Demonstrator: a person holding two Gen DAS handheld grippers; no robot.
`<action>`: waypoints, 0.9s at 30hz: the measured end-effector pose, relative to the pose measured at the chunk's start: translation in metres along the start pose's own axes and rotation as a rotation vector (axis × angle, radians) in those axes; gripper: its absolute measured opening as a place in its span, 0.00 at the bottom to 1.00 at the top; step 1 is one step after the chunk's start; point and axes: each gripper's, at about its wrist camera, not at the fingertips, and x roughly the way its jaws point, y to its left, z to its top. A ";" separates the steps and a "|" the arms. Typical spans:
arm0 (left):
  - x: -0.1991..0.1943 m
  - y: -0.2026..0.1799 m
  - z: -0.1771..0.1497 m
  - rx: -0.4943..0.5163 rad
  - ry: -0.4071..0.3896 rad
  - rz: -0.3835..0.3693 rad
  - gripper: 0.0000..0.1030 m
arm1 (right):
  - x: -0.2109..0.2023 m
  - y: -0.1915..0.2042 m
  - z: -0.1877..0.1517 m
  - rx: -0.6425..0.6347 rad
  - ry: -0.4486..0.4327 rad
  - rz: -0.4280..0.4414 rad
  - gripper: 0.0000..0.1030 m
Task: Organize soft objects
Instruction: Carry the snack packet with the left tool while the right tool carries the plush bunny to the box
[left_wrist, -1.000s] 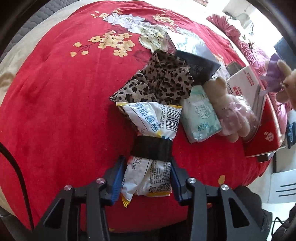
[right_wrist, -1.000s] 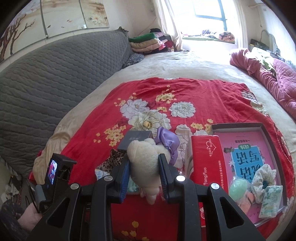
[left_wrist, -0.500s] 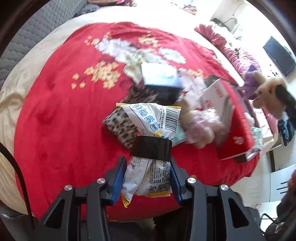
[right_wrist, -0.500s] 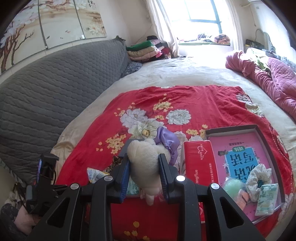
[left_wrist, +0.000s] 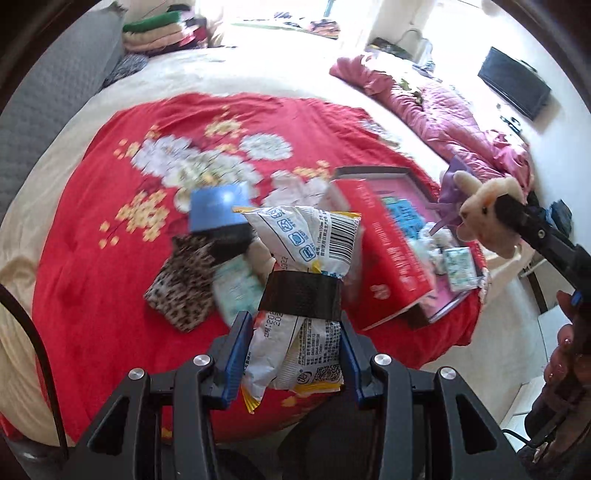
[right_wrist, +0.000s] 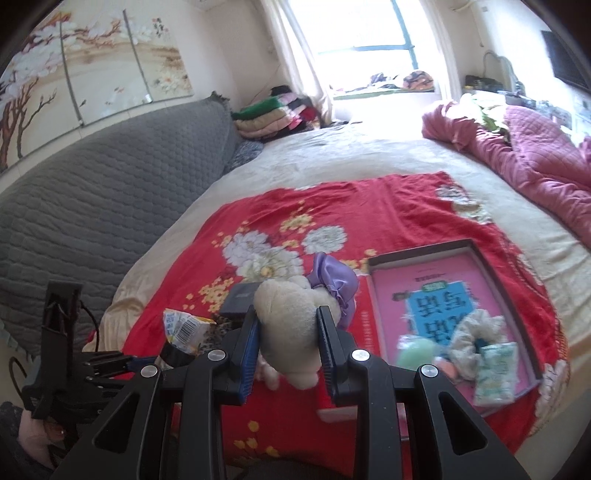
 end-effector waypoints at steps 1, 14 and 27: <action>-0.001 -0.005 0.002 0.007 -0.004 -0.005 0.43 | -0.007 -0.006 0.000 0.011 -0.013 -0.013 0.29; -0.002 -0.087 0.028 0.131 -0.025 -0.049 0.43 | -0.065 -0.065 0.001 0.114 -0.119 -0.094 0.29; 0.039 -0.153 0.043 0.254 0.021 -0.049 0.43 | -0.076 -0.111 -0.015 0.197 -0.127 -0.158 0.29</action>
